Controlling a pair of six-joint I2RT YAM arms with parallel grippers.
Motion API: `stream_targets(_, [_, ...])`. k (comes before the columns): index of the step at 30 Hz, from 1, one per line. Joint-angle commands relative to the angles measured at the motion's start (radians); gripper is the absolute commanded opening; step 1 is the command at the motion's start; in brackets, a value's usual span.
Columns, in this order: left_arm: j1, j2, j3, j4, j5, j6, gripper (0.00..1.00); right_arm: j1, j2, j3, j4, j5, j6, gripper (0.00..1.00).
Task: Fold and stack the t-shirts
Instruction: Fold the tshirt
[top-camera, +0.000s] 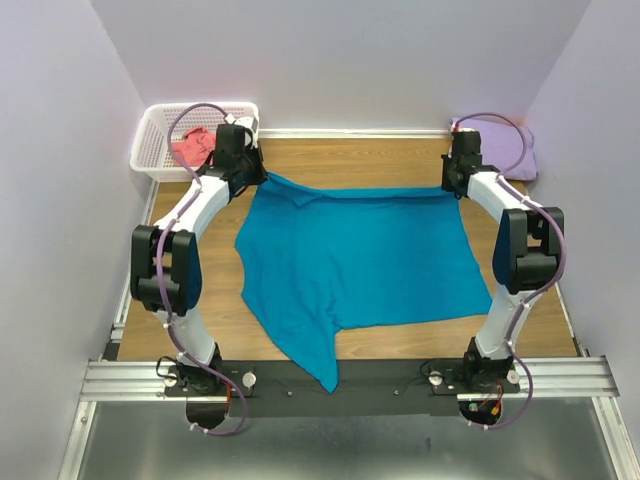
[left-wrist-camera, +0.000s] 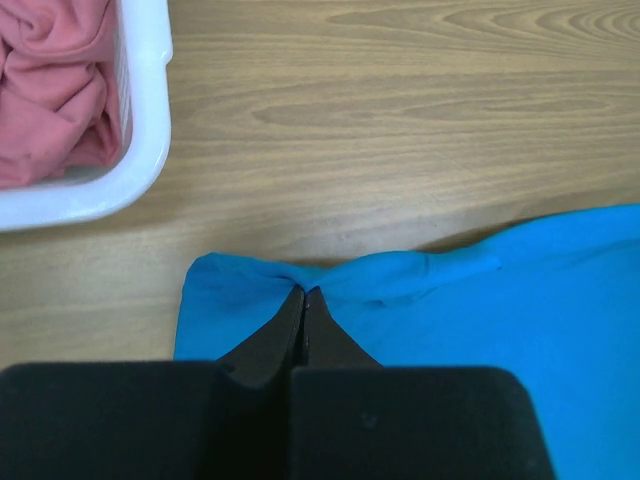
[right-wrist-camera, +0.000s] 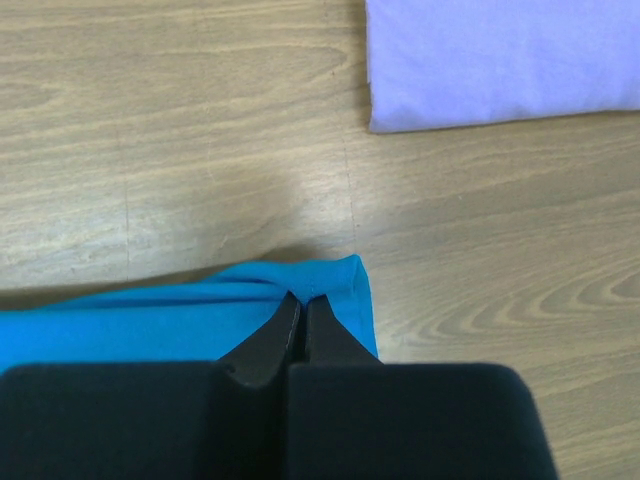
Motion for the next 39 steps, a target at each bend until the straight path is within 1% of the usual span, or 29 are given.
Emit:
stream_targets(1, [0.004, -0.111, -0.022, -0.104, 0.012, -0.041, 0.00, -0.024, -0.062, -0.012, -0.052, -0.056, 0.012, 0.01])
stream_targets(3, [0.004, -0.139, -0.048, -0.129, 0.035, -0.060, 0.00, -0.025, -0.073, -0.014, -0.063, -0.048, 0.016, 0.01])
stream_targets(4, [0.004, -0.172, -0.059, -0.167, 0.062, -0.064, 0.00, -0.028, -0.079, -0.008, -0.095, -0.054, 0.019, 0.02])
stream_targets(7, [0.004, -0.208, -0.080, -0.211, 0.081, -0.080, 0.00, -0.028, -0.090, -0.006, -0.123, -0.064, 0.024, 0.02])
stream_targets(13, [0.006, -0.292, -0.161, -0.239, 0.137, -0.142, 0.00, -0.030, -0.119, -0.028, -0.158, -0.061, 0.050, 0.02])
stream_targets(17, [0.004, -0.367, -0.229, -0.242, 0.168, -0.195, 0.00, -0.031, -0.141, -0.028, -0.211, -0.071, 0.084, 0.02])
stream_targets(23, [0.004, -0.446, -0.307, -0.245, 0.260, -0.259, 0.00, -0.033, -0.161, -0.035, -0.270, -0.053, 0.104, 0.02])
stream_targets(30, [0.004, -0.536, -0.419, -0.224, 0.303, -0.322, 0.00, -0.037, -0.174, -0.058, -0.298, -0.001, 0.122, 0.02])
stream_targets(35, [0.004, -0.601, -0.502, -0.216, 0.322, -0.357, 0.00, -0.044, -0.196, -0.095, -0.314, 0.002, 0.148, 0.01])
stream_targets(39, [0.004, -0.613, -0.554, -0.182, 0.335, -0.379, 0.00, -0.045, -0.184, -0.133, -0.321, -0.001, 0.182, 0.01])
